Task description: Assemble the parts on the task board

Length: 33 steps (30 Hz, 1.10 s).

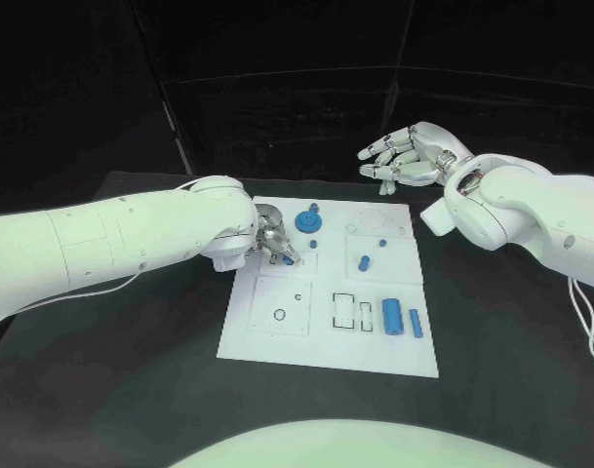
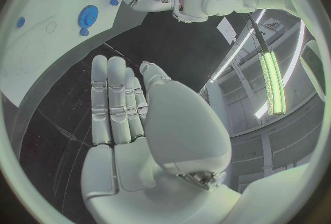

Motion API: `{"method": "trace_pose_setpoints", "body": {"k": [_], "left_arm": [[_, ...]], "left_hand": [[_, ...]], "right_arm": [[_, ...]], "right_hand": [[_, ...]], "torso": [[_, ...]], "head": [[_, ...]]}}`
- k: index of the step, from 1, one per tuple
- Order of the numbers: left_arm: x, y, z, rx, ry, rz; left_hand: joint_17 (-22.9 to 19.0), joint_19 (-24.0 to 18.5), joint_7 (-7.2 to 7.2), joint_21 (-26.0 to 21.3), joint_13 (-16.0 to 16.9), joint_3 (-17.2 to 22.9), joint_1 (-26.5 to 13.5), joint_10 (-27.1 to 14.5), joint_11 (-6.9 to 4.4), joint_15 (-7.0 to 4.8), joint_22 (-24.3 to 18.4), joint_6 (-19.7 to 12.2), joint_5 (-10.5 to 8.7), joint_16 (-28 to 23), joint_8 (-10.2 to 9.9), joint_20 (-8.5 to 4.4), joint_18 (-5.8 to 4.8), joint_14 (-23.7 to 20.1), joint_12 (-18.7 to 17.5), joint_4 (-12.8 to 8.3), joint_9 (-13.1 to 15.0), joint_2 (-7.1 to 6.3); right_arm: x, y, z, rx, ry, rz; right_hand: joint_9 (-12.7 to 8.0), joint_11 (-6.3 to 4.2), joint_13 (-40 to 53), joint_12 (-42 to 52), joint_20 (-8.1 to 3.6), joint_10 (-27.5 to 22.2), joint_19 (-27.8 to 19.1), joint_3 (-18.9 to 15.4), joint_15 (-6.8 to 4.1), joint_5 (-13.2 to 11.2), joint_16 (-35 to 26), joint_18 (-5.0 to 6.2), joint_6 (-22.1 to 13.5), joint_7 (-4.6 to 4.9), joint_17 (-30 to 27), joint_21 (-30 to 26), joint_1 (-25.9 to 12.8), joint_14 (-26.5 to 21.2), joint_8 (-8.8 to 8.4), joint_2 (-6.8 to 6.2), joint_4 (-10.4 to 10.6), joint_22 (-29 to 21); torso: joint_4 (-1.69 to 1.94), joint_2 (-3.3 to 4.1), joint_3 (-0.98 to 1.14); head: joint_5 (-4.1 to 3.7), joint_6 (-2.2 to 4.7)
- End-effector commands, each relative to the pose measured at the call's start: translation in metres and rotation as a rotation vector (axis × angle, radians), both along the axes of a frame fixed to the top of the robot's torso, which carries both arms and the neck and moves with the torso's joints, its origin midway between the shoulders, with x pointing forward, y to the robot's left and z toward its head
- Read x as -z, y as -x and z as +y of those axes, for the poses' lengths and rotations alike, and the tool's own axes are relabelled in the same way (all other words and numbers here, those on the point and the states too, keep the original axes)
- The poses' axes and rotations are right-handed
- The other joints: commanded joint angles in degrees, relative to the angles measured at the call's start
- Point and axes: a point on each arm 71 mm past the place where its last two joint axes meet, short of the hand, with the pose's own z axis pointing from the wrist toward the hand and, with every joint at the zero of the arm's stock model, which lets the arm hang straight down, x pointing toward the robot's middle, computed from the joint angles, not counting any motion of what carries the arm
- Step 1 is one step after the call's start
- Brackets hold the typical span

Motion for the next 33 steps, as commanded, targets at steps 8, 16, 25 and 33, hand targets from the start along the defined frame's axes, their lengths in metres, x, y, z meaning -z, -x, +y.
{"method": "trace_pose_setpoints", "body": {"k": [8,16,25,33], "left_arm": [[0.0032,-0.0003,-0.0038,0.019,-0.031,0.036],[0.004,-0.0022,-0.006,0.021,-0.041,0.043],[0.0046,-0.0031,-0.0079,0.019,-0.038,0.052],[0.0047,-0.0035,-0.0087,0.018,-0.036,0.054]], "left_hand": [[15.1,0.8,-0.39,-0.5,-0.2,6.7,-0.3,0.2,0.07,-0.35,0.3,0.1,0.27,0.2,0.2,-0.23,-0.21,5.9,-0.1,-6.2,0.1,0.2],[15.1,0.8,-0.39,-0.5,-0.1,6.9,-0.7,0.2,0.08,-0.34,0.3,0.1,0.27,0.2,0.3,-0.22,-0.2,5.9,-0.1,-6.0,0.2,-0.02],[15.1,1.0,-0.59,0.0,0.3,5.6,-4.9,0.7,0.0,-0.36,1.0,1.2,0.27,0.2,0.8,-0.2,-0.36,5.9,0.4,-3.5,0.5,-1.61],[15.1,1.2,-0.97,0.3,0.6,5.2,-6.7,1.0,-0.33,-0.63,1.5,1.9,0.27,0.2,1.2,-0.36,-0.44,5.9,0.8,-2.0,0.7,-1.46]], "right_arm": [[-0.0018,0.0003,0.0017,-0.012,-0.002,-0.009],[-0.0017,0.0003,0.0024,-0.013,-0.002,-0.009],[-0.0015,0.0001,0.0032,-0.016,-0.002,-0.007],[-0.0014,0.0001,0.0034,-0.016,-0.002,-0.006]], "right_hand": [[0.0,0.12,-0.1,0.4,-0.05,-0.3,-0.5,0.1,0.12,0.5,-0.2,0.21,-0.4,-0.03,-0.1,-0.2,-0.4,-0.3,0.25,-0.15,0.3,-0.1],[0.0,0.12,-0.1,0.4,-0.05,-0.3,-0.5,0.1,0.12,0.5,-0.2,0.21,-0.4,-0.03,-0.1,-0.2,-0.4,-0.3,0.25,-0.15,0.3,-0.1],[0.0,0.12,-0.1,0.4,-0.05,-0.3,-0.5,0.1,0.12,0.5,-0.2,0.21,-0.4,-0.03,-0.1,-0.2,-0.4,-0.3,0.25,-0.15,0.3,-0.1],[0.0,0.12,-0.1,0.4,-0.04,-0.4,-0.5,0.1,0.12,0.6,-0.2,0.21,-0.4,-0.03,-0.1,-0.2,-0.4,-0.3,0.3,-0.14,0.3,-0.1]], "torso": [[-0.07,0.02,0.05],[-0.04,0.0,0.03],[0.0,0.01,0.02],[0.0,0.0,0.01]], "head": [[0.17,-0.27],[0.04,-0.37],[-0.04,-0.44],[-0.01,-0.57]]}}
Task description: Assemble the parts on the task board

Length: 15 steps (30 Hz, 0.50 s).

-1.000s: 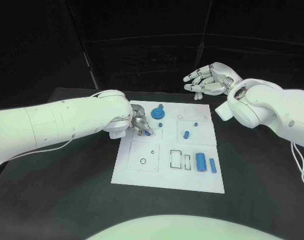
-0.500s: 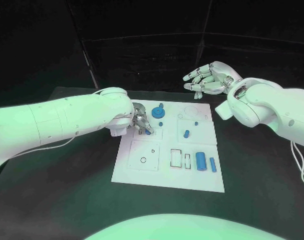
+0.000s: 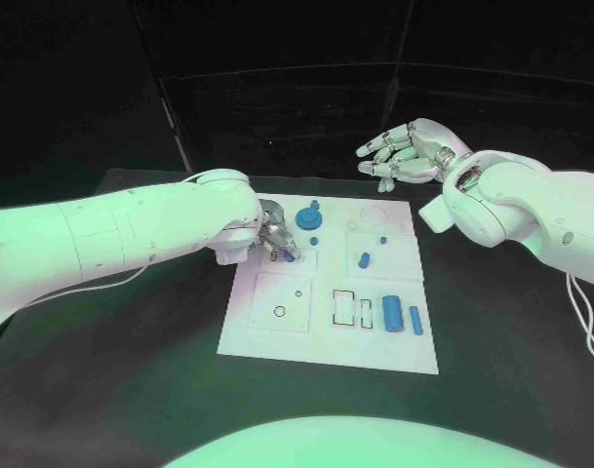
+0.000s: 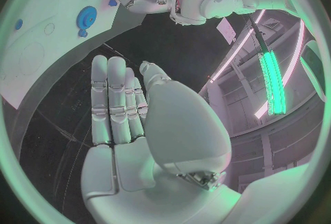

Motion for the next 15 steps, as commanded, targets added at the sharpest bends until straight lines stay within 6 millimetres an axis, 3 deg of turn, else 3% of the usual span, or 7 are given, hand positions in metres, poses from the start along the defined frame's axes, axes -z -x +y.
{"method": "trace_pose_setpoints", "body": {"k": [1,9,15], "left_arm": [[0.0032,0.0029,-0.0022,0.011,-0.005,0.028],[0.0034,0.0031,-0.0021,0.015,-0.006,0.032],[0.0032,0.0026,-0.0025,0.012,-0.004,0.027]], "left_hand": [[15.1,1.2,0.04,0.3,0.2,0.0,-0.9,0.6,-0.12,-0.44,1.5,0.5,0.02,0.2,0.4,-0.37,-0.45,6.2,0.3,0.6,-0.1,-0.02],[15.1,1.4,-0.09,0.5,0.4,-0.7,-4.2,0.8,-0.22,-0.55,1.9,0.9,0.04,0.2,0.6,-0.49,-0.52,6.2,0.5,2.9,0.1,-0.3],[15.1,1.5,-0.18,0.6,0.5,-0.7,-5.1,0.9,-0.29,-0.6,2.2,1.2,0.04,0.2,0.8,-0.53,-0.57,6.2,0.7,3.6,0.1,-0.33]], "right_arm": [[-0.0015,0.0002,0.0013,-0.012,-0.001,-0.006],[-0.0013,0.0002,0.001,-0.012,0.0,-0.003],[-0.0012,0.0002,0.0009,-0.013,0.002,-0.003]], "right_hand": [[0.0,0.12,-0.1,0.5,-0.04,-0.4,-0.5,0.2,0.12,0.3,-0.1,0.21,-0.4,-0.03,-0.1,-0.2,-0.4,-0.3,0.34,-0.12,0.3,-0.1],[0.0,0.1,-0.2,0.5,-0.04,-0.4,-0.5,0.2,0.11,0.4,-0.1,0.22,-0.5,-0.04,-0.2,-0.2,-0.4,-0.3,0.38,-0.18,0.3,-0.1],[0.0,0.09,-0.2,0.5,-0.05,-0.4,-0.5,0.3,0.09,0.5,-0.1,0.23,-0.5,-0.05,-0.2,-0.2,-0.2,-0.3,0.46,-0.22,0.2,-0.1]], "torso": [[0.01,-0.02,0.01],[0.03,-0.03,-0.03],[0.05,0.0,-0.05]], "head": [[0.03,-0.07],[-0.14,-0.08],[-0.17,-0.09]]}}
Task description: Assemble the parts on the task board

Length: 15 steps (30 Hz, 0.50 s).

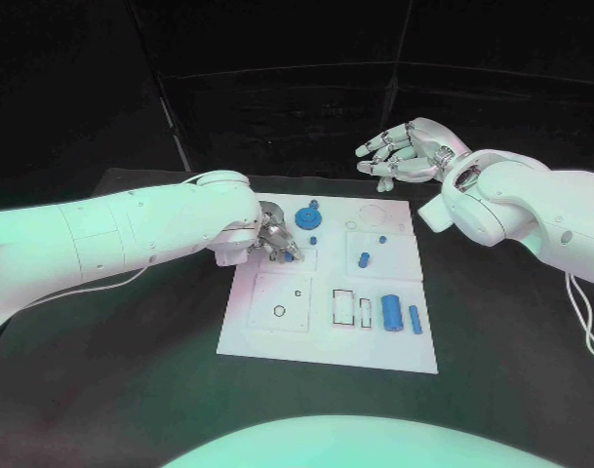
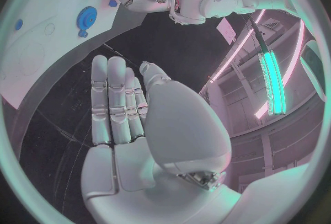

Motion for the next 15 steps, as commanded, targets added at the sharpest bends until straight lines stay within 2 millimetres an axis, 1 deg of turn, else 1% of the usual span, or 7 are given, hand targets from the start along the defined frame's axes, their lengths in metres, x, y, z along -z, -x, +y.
{"method": "trace_pose_setpoints", "body": {"k": [1,7,15], "left_arm": [[0.001,0.0014,-0.0019,0.006,0.0,0.016],[0.0007,-0.0003,-0.0005,-0.006,0.003,0.006],[0.0001,-0.0024,0.0016,-0.02,0.009,-0.006]], "left_hand": [[15.1,1.5,-0.05,0.2,0.0,0.0,-0.6,0.3,-0.1,-0.41,2.2,0.3,0.02,0.2,0.4,-0.53,-0.57,5.9,0.3,0.5,0.1,-0.05],[15.1,1.5,-0.06,0.2,0.0,-0.1,-1.5,0.3,-0.12,-0.44,2.2,0.4,0.02,0.2,0.4,-0.57,-0.57,5.9,0.2,1.1,0.1,-0.2],[15.1,1.5,-0.07,0.3,0.0,-0.9,-3.4,0.4,-0.12,-0.45,2.4,0.7,0.01,0.2,0.5,-0.59,-0.6,5.9,0.2,2.2,0.2,-1.13]], "right_arm": [[-0.0014,0.0002,0.0011,-0.012,0.001,-0.005],[-0.0014,0.0003,0.001,-0.013,0.001,-0.005],[-0.0015,0.0003,0.0007,-0.013,0.001,-0.006]], "right_hand": [[0.0,0.09,-0.1,0.3,-0.05,-0.4,-0.5,0.2,0.09,0.2,-0.1,0.23,-0.5,-0.05,-0.1,-0.2,-0.2,-0.3,0.17,-0.22,0.1,-0.1],[0.0,0.09,-0.1,0.3,-0.05,-0.4,-0.5,0.2,0.09,0.2,-0.1,0.23,-0.5,-0.04,-0.1,-0.2,-0.2,-0.4,0.18,-0.23,0.1,-0.1],[0.0,0.09,-0.1,0.3,-0.05,-0.5,-0.5,0.2,0.09,0.3,-0.1,0.23,-0.5,-0.04,-0.1,-0.2,-0.2,-0.4,0.19,-0.23,0.1,-0.1]], "torso": [[0.03,0.01,-0.01],[0.01,0.01,0.0],[0.02,0.0,-0.01]], "head": [[-0.02,0.01],[0.01,0.03],[-0.03,0.04]]}}
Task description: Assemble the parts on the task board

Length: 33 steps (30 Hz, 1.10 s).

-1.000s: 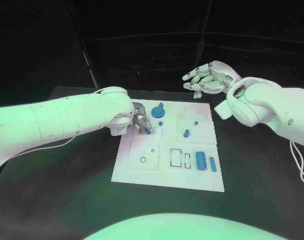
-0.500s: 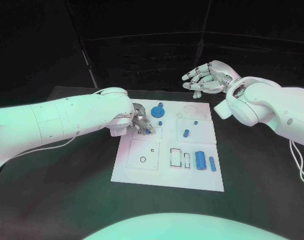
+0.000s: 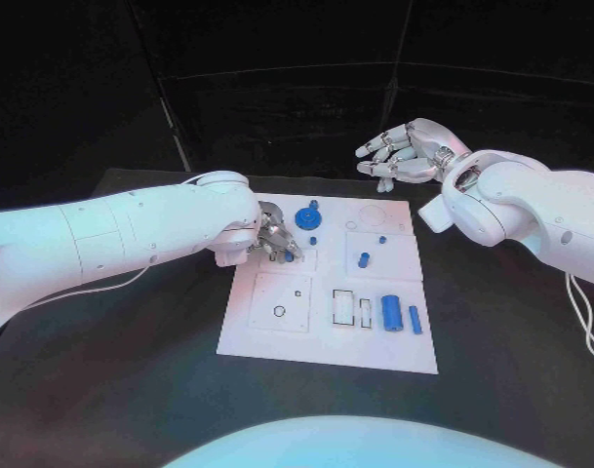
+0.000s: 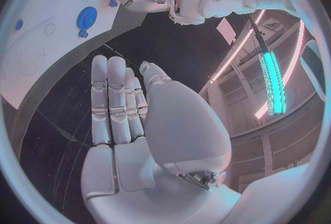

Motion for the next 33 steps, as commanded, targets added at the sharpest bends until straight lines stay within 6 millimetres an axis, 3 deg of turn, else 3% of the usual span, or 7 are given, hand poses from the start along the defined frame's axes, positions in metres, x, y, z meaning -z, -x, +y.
{"method": "trace_pose_setpoints", "body": {"k": [1,6,16,27,33], "left_arm": [[-0.001,-0.001,0.0,-0.011,0.008,-0.008],[-0.001,-0.002,0.0,-0.013,0.01,-0.01],[-0.001,-0.002,0.0,-0.009,0.009,-0.007],[-0.003,-0.002,0.007,-0.031,0.019,-0.024],[-0.018,-0.004,0.013,-0.042,0.041,-0.04]], "left_hand": [[15.1,1.3,0.12,0.3,0.1,-0.2,-0.8,0.4,-0.13,-0.45,2.3,0.5,0.01,0.2,0.3,-0.39,-0.6,5.9,0.3,0.4,0.1,-0.14],[15.1,1.3,0.07,0.3,0.2,-0.6,-1.4,0.5,-0.18,-0.49,2.4,0.7,0.0,0.2,0.4,-0.41,-0.61,5.9,0.4,0.9,0.2,-0.54],[15.1,1.4,-0.01,0.5,0.3,-4.1,-3.6,0.6,-0.21,-0.52,2.6,1.0,-0.01,0.2,0.7,-0.45,-0.64,5.9,0.5,2.0,0.4,-3.33],[15.1,1.3,-0.16,0.3,0.2,-8.3,-4.2,0.5,-0.35,-0.65,2.5,1.1,-0.01,0.2,0.9,-0.57,-0.6,5.9,0.3,3.2,0.6,-4.48],[15.1,1.2,-0.22,0.1,-0.5,-12.3,-4.0,0.2,-0.43,-0.74,2.3,0.9,-0.01,0.2,1.0,-0.67,-0.54,5.9,-0.2,3.9,0.8,-5.69]], "right_arm": [[-0.002,0.0,0.001,-0.012,-0.001,-0.007],[-0.002,0.0,0.001,-0.012,-0.001,-0.007],[-0.001,0.0,0.001,-0.012,-0.001,-0.006],[-0.001,0.0,0.001,-0.019,0.0,-0.005],[-0.001,-0.001,0.0,-0.014,0.001,-0.007]], "right_hand": [[0.0,0.12,-0.1,0.3,-0.05,-0.5,-0.5,0.2,0.11,0.3,-0.1,0.22,-0.5,-0.02,-0.1,-0.2,-0.3,-0.4,0.22,-0.29,0.1,-0.1],[0.0,0.12,-0.1,0.3,-0.05,-0.5,-0.5,0.2,0.11,0.3,-0.1,0.22,-0.5,-0.02,-0.1,-0.2,-0.3,-0.4,0.22,-0.29,0.1,-0.1],[0.0,0.12,-0.1,0.3,-0.05,-0.5,-0.5,0.2,0.11,0.3,-0.1,0.22,-0.5,-0.02,-0.1,-0.2,-0.3,-0.4,0.22,-0.29,0.1,-0.1],[0.0,0.16,-0.2,0.4,-0.02,-0.6,-0.6,0.2,0.15,0.3,-0.1,0.2,-0.6,0.01,-0.2,-0.3,-0.4,-0.5,0.29,-0.46,0.2,-0.1],[0.0,0.18,-0.2,0.4,-0.01,-0.7,-0.6,0.2,0.17,0.3,-0.2,0.19,-0.7,0.03,-0.2,-0.3,-0.4,-0.5,0.31,-0.52,0.2,-0.1]], "torso": [[0.01,0.01,0.01],[-0.03,0.0,0.01],[0.04,-0.01,0.04],[0.05,-0.03,-0.01],[0.0,-0.06,0.02]], "head": [[-0.02,0.02],[-0.02,0.0],[-0.1,-0.03],[-0.14,0.05],[-0.34,0.36]]}}
